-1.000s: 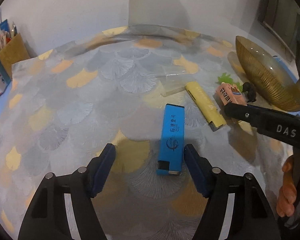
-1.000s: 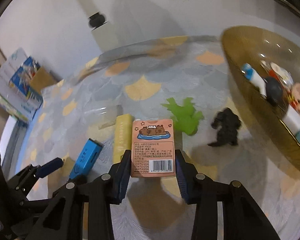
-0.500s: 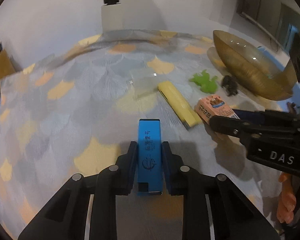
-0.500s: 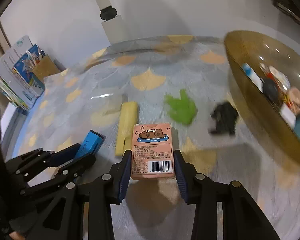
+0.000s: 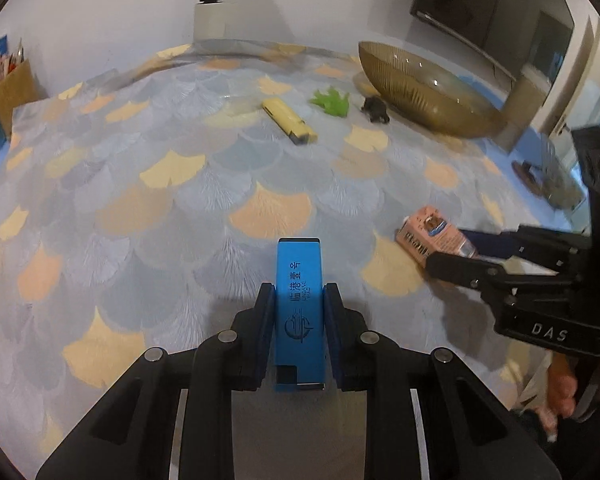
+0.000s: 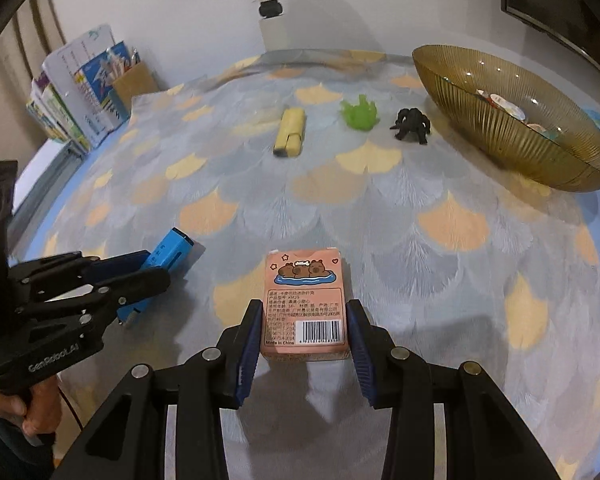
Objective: Organize rigid objects
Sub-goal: 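Carry the pink box and blue lighter toward the amber bowl with both tools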
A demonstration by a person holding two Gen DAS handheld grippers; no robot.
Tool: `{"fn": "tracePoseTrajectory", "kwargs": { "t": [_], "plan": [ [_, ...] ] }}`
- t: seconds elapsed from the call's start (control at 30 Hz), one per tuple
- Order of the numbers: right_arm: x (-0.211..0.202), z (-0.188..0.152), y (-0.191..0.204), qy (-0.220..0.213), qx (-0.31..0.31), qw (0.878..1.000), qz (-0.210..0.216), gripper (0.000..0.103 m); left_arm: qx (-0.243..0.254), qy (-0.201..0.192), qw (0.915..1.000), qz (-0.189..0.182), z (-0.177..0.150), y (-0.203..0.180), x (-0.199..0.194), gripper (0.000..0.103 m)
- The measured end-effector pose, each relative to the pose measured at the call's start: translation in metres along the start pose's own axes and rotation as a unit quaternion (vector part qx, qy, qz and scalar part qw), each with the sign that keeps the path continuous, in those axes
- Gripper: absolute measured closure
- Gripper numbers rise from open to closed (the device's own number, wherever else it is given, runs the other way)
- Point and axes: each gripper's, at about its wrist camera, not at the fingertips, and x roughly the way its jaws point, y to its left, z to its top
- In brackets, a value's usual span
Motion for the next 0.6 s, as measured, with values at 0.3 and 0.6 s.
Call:
{"fn": "tracePoseTrajectory", "kwargs": {
  "t": [0.3, 0.6],
  "plan": [
    [0.001, -0.01, -0.001, -0.016, 0.011, 1.0, -0.013, 0.038, 0.014, -0.009, 0.9993, 0.034, -0.007, -0.011, 0.0, 0.069],
    [0.0, -0.012, 0.018, -0.03, -0.034, 0.998, -0.047, 0.063, 0.016, -0.027, 0.9992, 0.024, -0.006, -0.02, -0.003, 0.082]
  ]
}}
